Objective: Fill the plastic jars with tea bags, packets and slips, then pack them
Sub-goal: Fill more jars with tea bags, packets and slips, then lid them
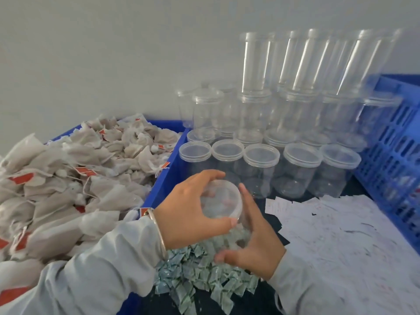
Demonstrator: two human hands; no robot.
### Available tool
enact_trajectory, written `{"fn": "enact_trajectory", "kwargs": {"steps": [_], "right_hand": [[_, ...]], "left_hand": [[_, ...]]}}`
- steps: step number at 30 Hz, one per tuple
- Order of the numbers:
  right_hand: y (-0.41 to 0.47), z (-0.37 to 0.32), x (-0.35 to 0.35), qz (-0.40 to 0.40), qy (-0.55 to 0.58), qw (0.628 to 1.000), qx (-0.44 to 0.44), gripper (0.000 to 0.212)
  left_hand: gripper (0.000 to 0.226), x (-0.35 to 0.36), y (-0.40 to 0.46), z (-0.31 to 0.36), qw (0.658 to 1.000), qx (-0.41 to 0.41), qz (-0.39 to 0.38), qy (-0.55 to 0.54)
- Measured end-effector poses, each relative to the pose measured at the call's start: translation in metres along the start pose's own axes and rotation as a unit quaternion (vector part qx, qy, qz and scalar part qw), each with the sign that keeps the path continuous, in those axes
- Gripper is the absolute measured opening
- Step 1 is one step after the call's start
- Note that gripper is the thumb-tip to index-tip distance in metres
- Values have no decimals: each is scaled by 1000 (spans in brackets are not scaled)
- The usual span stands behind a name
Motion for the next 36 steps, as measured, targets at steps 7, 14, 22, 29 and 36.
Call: {"fn": "enact_trajectory", "kwargs": {"steps": [7,14,22,29,36], "right_hand": [[-7,4,-13,148,-168,971,-88,90],[-17,-2,-30,265,-440,815,-267,67],[-16,3,-26,249,-452,809,-279,60],[-18,2,-38,338,-396,823,-226,89],[-11,15,-52,290,-373,872,-127,108]], "left_hand": [[67,12,6,4,996,-26,84,-12],[103,28,8,-9,984,-175,-14,-3],[81,39,-3,-20,855,-368,-215,-295],[41,42,7,-13,776,-404,-226,-428],[89,26,10,-11,999,-21,-39,19]]}}
Point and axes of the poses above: each hand's wrist, its own y-axis towards the middle knuckle, its own x-axis out of the palm, z = x × y, the point moved 5 cm from there along y, towards the middle knuckle, and after that the axes turned 5 degrees about y, right-handed, at the moved point
